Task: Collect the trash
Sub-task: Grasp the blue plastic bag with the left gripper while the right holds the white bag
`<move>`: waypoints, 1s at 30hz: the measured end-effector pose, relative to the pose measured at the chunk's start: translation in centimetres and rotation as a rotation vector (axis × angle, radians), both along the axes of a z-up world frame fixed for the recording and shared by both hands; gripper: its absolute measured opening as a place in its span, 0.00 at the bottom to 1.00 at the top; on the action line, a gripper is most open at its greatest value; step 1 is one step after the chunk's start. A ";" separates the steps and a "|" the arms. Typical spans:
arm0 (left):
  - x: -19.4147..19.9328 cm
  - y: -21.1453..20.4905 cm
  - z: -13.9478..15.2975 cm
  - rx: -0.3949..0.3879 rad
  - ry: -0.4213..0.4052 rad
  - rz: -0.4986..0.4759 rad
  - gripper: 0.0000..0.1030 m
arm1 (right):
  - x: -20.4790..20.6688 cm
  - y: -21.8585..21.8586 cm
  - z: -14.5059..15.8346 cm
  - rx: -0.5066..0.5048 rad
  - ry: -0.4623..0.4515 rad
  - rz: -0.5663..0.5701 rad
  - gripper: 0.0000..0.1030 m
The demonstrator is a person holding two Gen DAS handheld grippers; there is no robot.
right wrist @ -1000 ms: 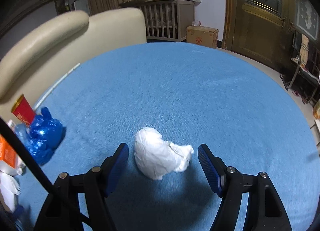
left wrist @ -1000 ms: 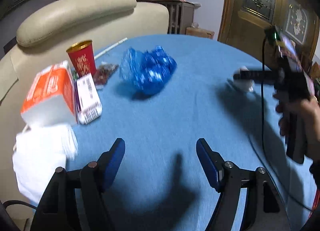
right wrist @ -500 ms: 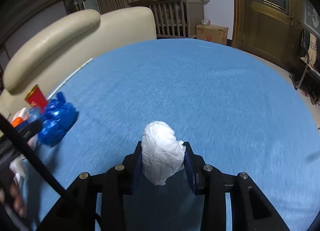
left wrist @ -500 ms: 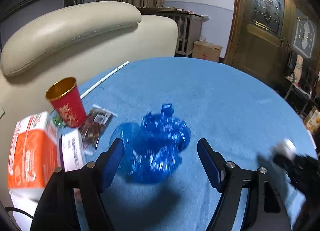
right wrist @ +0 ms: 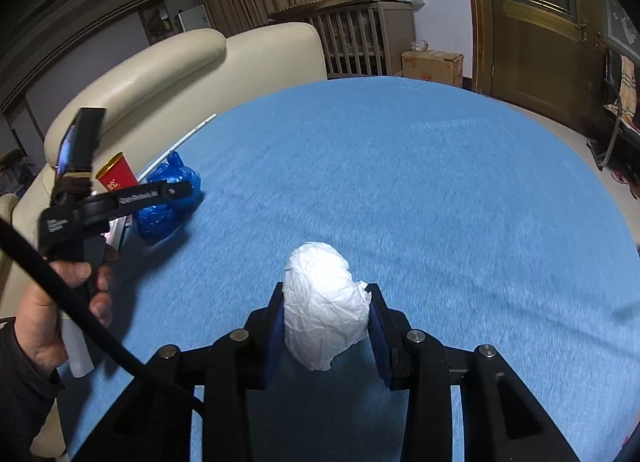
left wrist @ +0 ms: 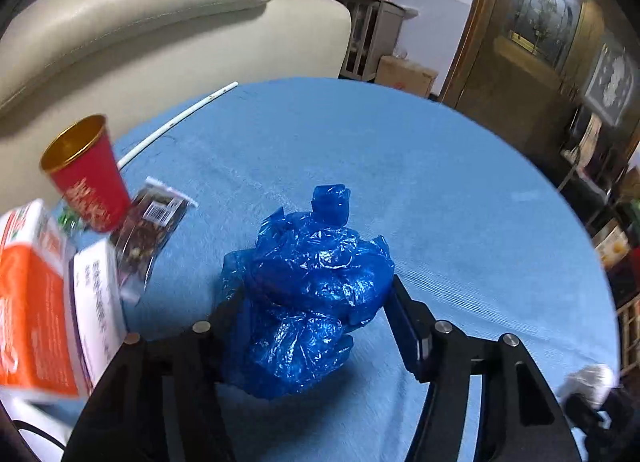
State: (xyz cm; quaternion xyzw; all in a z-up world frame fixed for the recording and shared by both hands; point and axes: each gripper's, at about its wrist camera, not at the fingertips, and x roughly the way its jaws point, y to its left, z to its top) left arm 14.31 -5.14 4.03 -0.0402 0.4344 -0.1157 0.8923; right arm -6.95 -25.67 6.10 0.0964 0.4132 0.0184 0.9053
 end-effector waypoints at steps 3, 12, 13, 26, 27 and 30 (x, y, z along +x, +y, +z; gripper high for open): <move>-2.5 0.1 1.1 -0.007 -0.025 -0.004 0.62 | -0.8 -0.1 -0.1 0.022 0.000 -0.015 0.39; -9.8 -1.2 2.2 0.033 -0.024 -0.032 0.62 | -4.1 0.1 -0.6 0.065 0.017 -0.039 0.39; -10.6 -1.4 2.3 0.042 -0.025 -0.041 0.62 | -4.6 0.1 -0.7 0.065 0.018 -0.040 0.39; -17.0 -1.6 2.6 0.006 0.001 -0.087 0.62 | -10.7 0.1 0.0 0.113 -0.001 -0.097 0.39; -17.3 -1.5 2.6 0.005 0.002 -0.089 0.62 | -11.0 0.0 0.0 0.115 -0.001 -0.102 0.39; -18.5 -1.5 2.6 0.003 0.007 -0.097 0.62 | -12.2 -0.2 0.0 0.132 -0.002 -0.119 0.39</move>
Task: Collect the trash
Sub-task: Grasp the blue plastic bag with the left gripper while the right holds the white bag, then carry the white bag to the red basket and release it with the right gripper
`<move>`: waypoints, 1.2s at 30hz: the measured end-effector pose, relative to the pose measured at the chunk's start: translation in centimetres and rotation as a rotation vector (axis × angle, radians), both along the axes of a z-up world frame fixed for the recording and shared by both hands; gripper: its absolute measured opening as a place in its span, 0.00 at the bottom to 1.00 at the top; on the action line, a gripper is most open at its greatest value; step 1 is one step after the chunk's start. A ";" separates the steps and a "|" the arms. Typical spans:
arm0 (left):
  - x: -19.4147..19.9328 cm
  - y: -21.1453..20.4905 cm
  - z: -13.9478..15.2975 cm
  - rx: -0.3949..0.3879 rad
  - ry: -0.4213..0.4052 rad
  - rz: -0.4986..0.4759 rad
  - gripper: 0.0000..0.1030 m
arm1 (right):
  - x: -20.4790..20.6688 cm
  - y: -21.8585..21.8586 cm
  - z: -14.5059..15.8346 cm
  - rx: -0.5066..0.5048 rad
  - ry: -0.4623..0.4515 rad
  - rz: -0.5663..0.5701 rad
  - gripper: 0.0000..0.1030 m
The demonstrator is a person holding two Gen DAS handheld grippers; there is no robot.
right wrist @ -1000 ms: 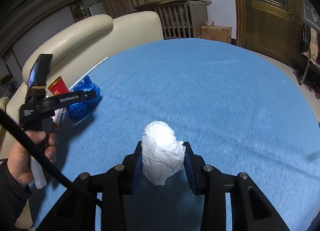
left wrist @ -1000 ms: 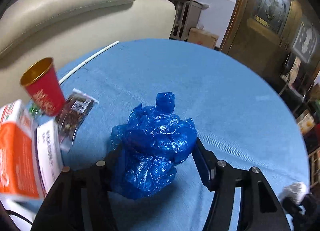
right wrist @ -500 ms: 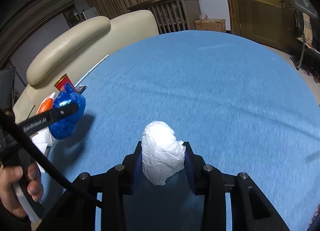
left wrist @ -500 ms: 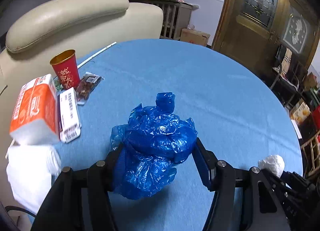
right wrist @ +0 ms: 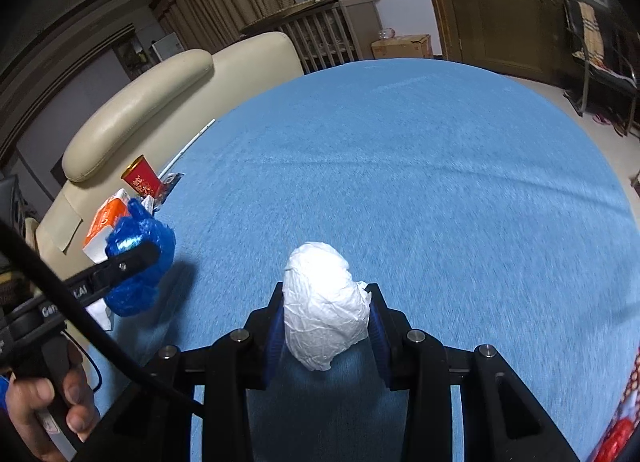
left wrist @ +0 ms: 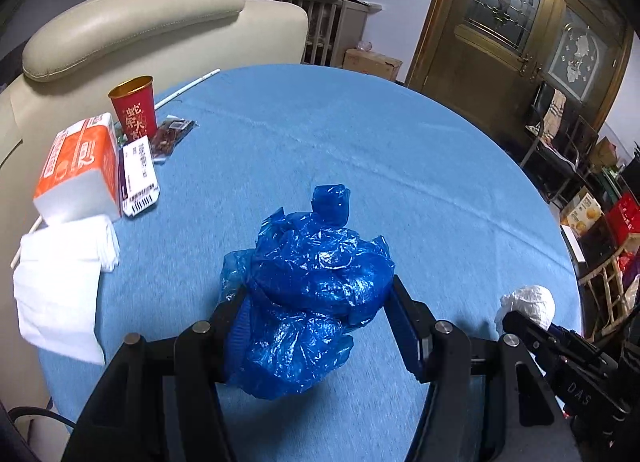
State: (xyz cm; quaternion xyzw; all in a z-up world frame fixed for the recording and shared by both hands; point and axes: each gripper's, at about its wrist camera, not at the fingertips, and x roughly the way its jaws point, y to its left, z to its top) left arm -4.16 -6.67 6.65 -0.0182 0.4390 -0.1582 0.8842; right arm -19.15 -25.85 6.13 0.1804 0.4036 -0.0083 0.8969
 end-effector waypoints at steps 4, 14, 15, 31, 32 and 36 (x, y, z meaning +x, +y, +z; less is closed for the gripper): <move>-1.0 -0.1 -0.2 -0.008 0.010 -0.010 0.62 | -1.1 0.1 0.1 0.008 -0.003 -0.006 0.39; -2.7 -1.2 -0.5 -0.005 0.023 -0.049 0.62 | -3.0 -0.5 -0.2 0.021 0.004 -0.030 0.39; -2.7 -1.3 -0.5 -0.003 0.022 -0.055 0.62 | -3.1 -0.6 -0.2 0.022 0.003 -0.034 0.39; -3.9 -5.3 -0.8 0.025 0.018 -0.152 0.62 | -7.3 -4.3 0.0 0.072 -0.013 -0.130 0.39; -4.1 -5.6 -0.9 0.026 0.019 -0.161 0.62 | -7.6 -4.5 -0.1 0.073 -0.013 -0.137 0.39; -4.7 -7.2 -1.3 0.033 0.025 -0.200 0.62 | -8.6 -5.5 -0.3 0.076 -0.006 -0.172 0.39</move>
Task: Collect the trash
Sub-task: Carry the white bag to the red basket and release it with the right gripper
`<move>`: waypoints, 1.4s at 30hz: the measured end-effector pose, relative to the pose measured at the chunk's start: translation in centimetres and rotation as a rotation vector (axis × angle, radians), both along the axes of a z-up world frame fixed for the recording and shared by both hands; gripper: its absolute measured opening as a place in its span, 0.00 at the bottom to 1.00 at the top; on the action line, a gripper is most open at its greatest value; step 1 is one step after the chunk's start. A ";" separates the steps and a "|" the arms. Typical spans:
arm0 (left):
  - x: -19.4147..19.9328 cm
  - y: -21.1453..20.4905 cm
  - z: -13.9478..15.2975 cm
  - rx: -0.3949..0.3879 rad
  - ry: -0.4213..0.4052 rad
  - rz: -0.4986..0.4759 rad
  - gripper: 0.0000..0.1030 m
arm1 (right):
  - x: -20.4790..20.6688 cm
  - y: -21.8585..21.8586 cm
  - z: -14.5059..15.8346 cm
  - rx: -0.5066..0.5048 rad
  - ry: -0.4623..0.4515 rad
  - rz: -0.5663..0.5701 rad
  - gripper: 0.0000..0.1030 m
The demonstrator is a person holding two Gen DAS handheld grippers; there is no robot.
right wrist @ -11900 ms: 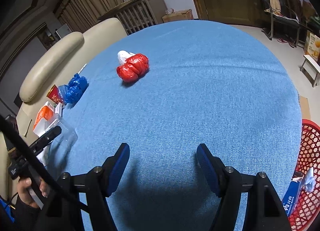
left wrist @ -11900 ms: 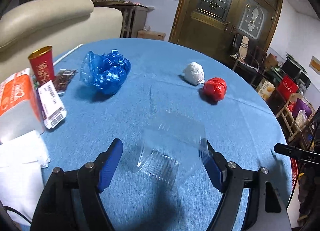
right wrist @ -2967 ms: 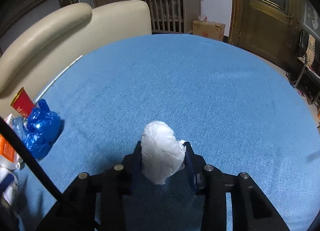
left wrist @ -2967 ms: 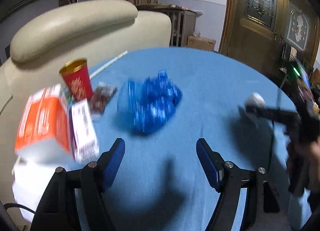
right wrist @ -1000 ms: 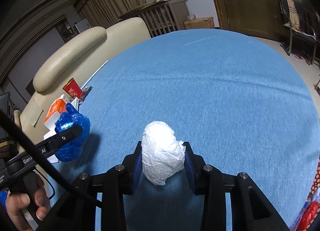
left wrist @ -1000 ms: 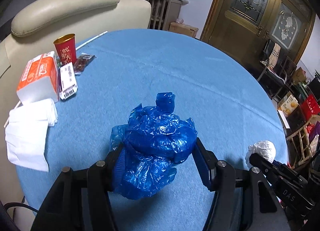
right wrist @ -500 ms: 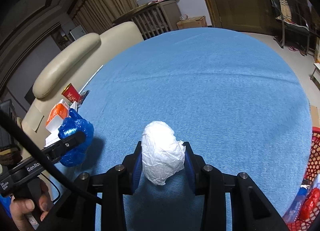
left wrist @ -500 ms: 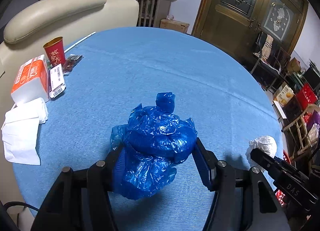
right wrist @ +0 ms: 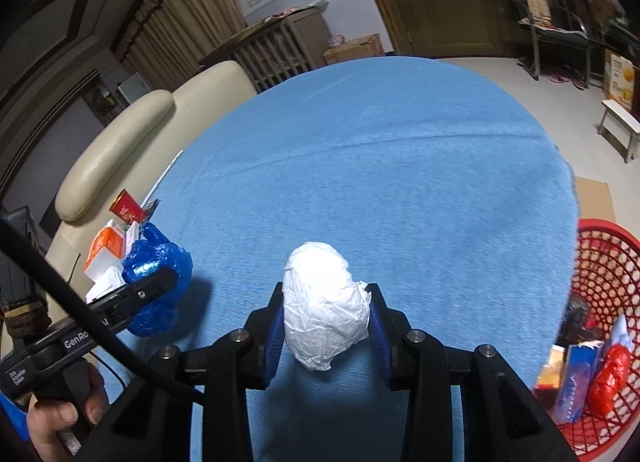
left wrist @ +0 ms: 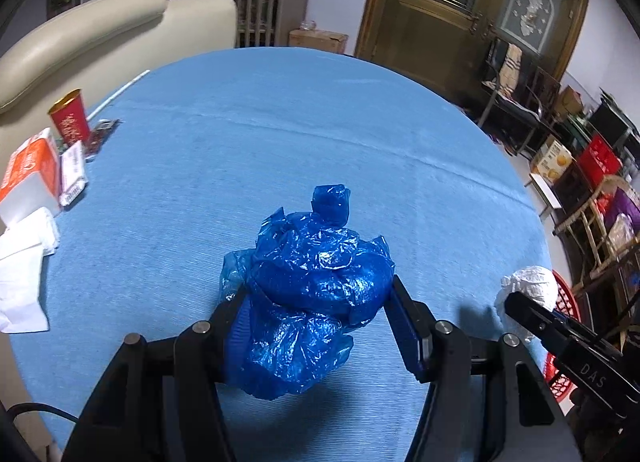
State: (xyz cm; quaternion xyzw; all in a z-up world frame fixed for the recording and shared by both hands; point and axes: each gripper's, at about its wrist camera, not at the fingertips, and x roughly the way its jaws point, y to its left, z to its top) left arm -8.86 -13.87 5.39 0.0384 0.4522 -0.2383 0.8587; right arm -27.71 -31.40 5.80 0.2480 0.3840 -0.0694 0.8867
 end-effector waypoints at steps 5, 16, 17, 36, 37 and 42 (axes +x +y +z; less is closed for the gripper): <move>-0.9 -2.0 0.1 0.002 -0.008 -0.054 0.62 | -1.1 -0.9 -0.3 0.004 0.009 -0.035 0.39; -2.8 -4.6 0.1 -0.006 -0.021 -0.156 0.62 | -4.6 -4.2 0.2 -0.020 0.013 -0.148 0.39; -2.9 -4.9 0.1 -0.010 -0.020 -0.165 0.62 | -5.0 -4.5 0.3 -0.025 0.014 -0.162 0.39; -5.0 -6.6 1.0 -0.027 -0.030 -0.296 0.62 | -12.2 -12.0 0.5 -0.092 0.069 -0.423 0.39; -5.0 -6.8 1.2 -0.026 -0.031 -0.302 0.62 | -12.4 -12.4 0.5 -0.090 0.075 -0.433 0.39; -5.6 -7.8 1.6 -0.024 -0.032 -0.344 0.62 | -13.6 -13.6 0.0 -0.089 0.105 -0.474 0.40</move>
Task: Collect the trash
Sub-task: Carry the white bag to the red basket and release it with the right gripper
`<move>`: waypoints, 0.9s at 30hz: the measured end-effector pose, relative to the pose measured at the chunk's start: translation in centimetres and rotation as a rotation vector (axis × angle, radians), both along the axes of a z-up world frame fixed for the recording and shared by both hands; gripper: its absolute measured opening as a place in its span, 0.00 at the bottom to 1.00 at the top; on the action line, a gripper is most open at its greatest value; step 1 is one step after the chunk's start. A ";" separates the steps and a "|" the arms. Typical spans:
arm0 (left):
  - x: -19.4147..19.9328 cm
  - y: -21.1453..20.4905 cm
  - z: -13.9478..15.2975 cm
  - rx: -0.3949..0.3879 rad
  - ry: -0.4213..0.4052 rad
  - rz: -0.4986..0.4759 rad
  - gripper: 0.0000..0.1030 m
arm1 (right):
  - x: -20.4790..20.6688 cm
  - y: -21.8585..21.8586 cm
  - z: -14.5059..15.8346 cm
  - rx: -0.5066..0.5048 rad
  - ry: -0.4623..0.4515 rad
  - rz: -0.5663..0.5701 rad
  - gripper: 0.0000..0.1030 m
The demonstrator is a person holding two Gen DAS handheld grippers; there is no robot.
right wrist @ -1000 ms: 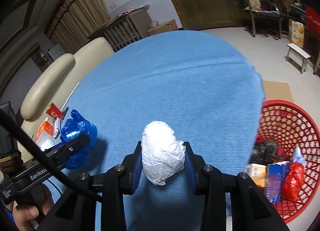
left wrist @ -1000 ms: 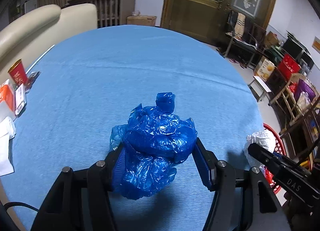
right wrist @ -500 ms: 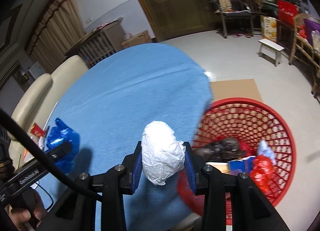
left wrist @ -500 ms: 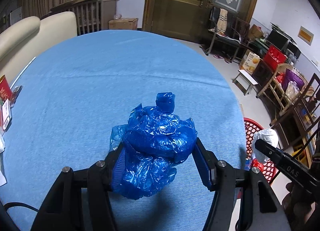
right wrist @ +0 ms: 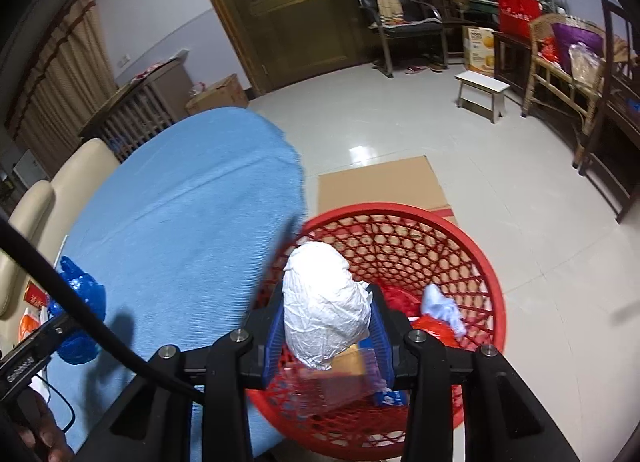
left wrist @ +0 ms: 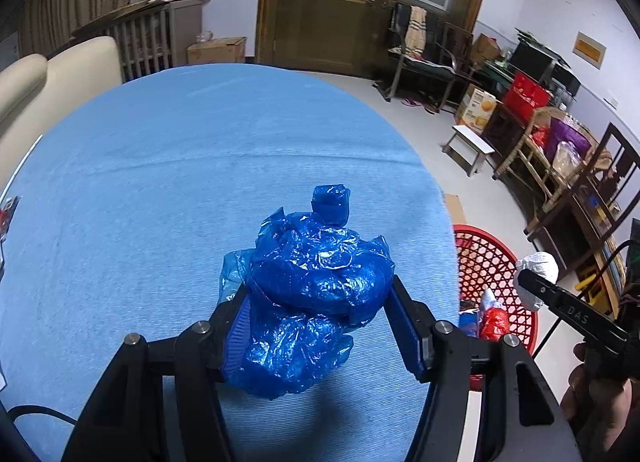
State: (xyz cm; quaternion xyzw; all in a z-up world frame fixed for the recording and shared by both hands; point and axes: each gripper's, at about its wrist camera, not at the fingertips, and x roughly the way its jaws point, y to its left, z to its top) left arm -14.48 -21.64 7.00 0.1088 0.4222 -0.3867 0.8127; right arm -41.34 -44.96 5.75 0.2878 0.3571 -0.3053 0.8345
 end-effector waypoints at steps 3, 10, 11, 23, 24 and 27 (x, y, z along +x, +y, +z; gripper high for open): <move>-0.5 -1.1 0.3 0.004 -0.001 -0.025 0.62 | -0.7 -0.4 -0.3 0.007 0.010 -0.020 0.40; -1.4 -3.1 0.6 0.012 -0.005 -0.073 0.62 | -1.8 -1.7 -1.1 0.026 0.029 -0.051 0.41; -1.6 -3.4 0.7 0.014 -0.007 -0.080 0.62 | -1.9 -1.9 -1.2 0.030 0.032 -0.053 0.41; -3.0 -6.3 1.1 0.018 -0.013 -0.146 0.62 | -1.9 -3.9 -2.6 0.053 0.052 -0.063 0.41; -3.2 -6.6 1.1 0.019 -0.012 -0.155 0.62 | -2.0 -4.0 -2.7 0.054 0.052 -0.066 0.41; -3.8 -7.6 1.1 0.016 -0.009 -0.181 0.62 | -1.9 -4.7 -3.1 0.057 0.056 -0.068 0.41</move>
